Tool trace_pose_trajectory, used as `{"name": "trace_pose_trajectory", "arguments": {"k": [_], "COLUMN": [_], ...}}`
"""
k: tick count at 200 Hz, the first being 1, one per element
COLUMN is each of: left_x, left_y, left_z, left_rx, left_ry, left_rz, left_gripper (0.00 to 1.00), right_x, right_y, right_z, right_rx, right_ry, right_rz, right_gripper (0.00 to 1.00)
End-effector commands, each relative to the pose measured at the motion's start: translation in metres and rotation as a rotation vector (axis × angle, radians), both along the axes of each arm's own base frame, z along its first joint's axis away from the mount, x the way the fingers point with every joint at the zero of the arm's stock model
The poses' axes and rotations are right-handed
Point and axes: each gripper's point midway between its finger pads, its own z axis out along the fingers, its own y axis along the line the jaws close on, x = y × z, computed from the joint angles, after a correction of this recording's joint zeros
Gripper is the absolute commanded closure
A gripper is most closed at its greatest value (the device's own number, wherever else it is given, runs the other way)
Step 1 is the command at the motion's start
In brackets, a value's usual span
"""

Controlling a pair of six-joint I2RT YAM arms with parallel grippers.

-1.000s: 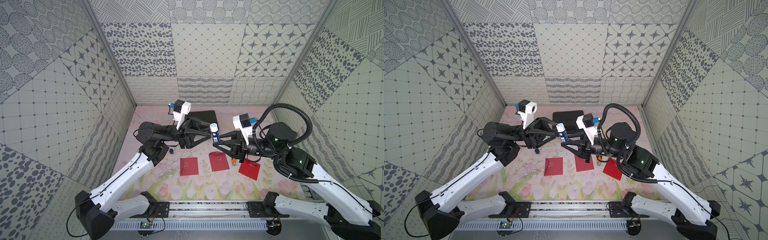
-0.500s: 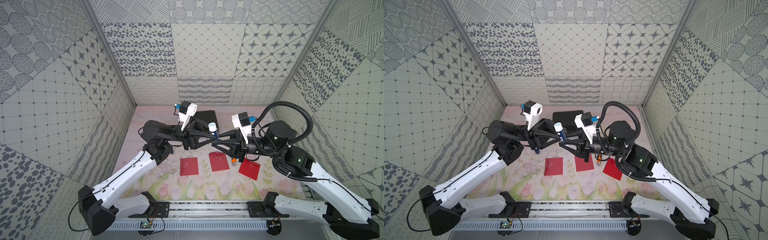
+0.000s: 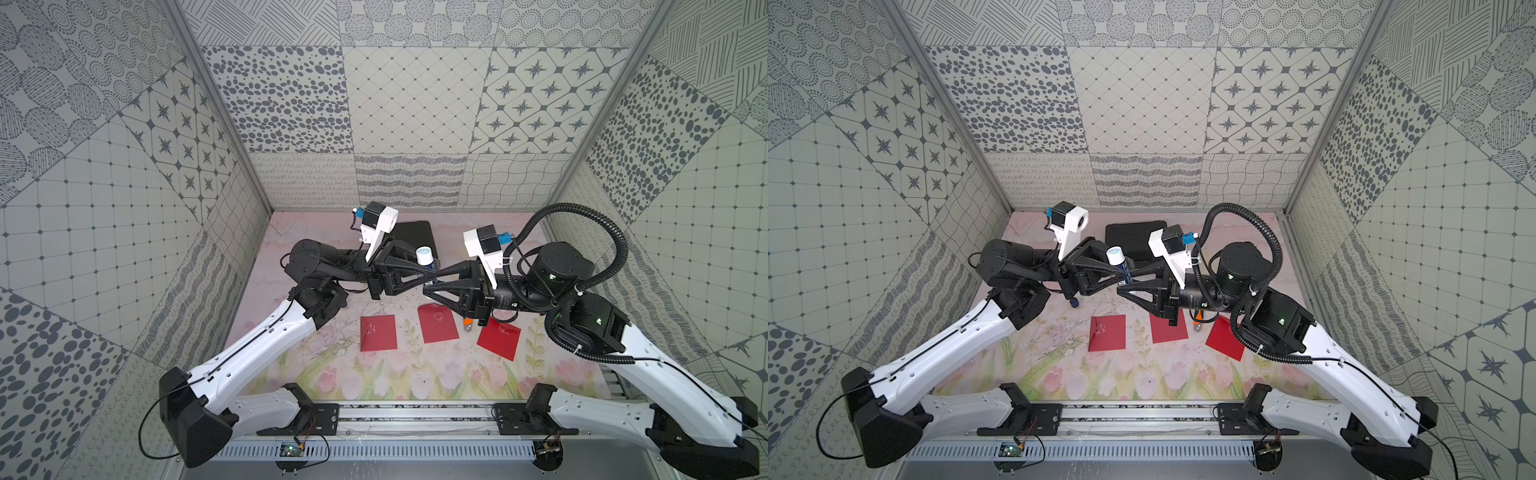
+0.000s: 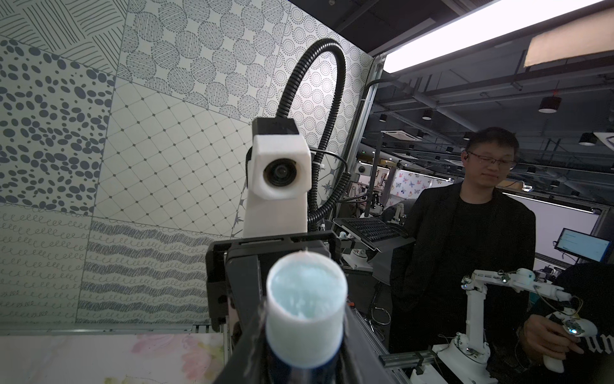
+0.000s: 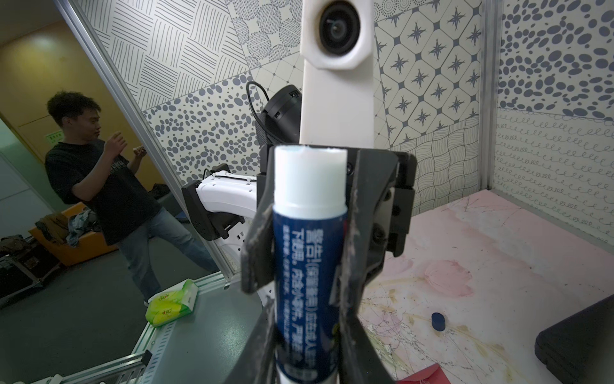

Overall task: Seal the envelope with a glue stick
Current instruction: Unscrew the glue stick.

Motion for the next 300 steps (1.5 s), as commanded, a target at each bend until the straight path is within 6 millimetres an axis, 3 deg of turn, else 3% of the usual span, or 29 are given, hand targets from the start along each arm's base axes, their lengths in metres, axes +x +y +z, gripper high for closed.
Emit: {"name": "trace_pose_trajectory", "arguments": {"k": [1,51,93,117,160,241,300], "left_x": [-0.013,-0.013,-0.013,-0.011,0.0,0.052,0.065], "left_y": [0.006,0.006,0.009,0.01,0.012,0.029,0.043], "left_z": [0.009,0.011,0.018,0.022,0.028,0.046,0.062], "left_rx": [-0.035,-0.047,-0.072,-0.088,-0.133,-0.346,-0.49], "left_ry": [-0.075,-0.075,-0.075,-0.074,-0.049,0.142,0.22], "left_rz": [-0.032,-0.028,-0.013,0.006,0.091,0.356,0.372], "left_gripper": [0.74,0.82,0.86,0.87,0.88,0.9,0.92], "right_x": [-0.001,-0.001,-0.001,-0.002,0.0,0.017,0.033], "right_y": [-0.005,-0.008,-0.009,-0.009,-0.013,-0.022,-0.009], "right_z": [0.019,0.017,0.013,0.009,0.007,0.044,0.062], "right_rx": [0.057,0.055,0.055,0.061,0.107,0.353,0.444], "right_ry": [-0.052,-0.053,-0.053,-0.054,-0.096,-0.348,-0.391], "right_rz": [-0.015,-0.027,-0.03,-0.029,-0.054,-0.196,-0.234], "right_gripper": [1.0,1.0,0.59,0.5,0.46,0.43,0.43]}}
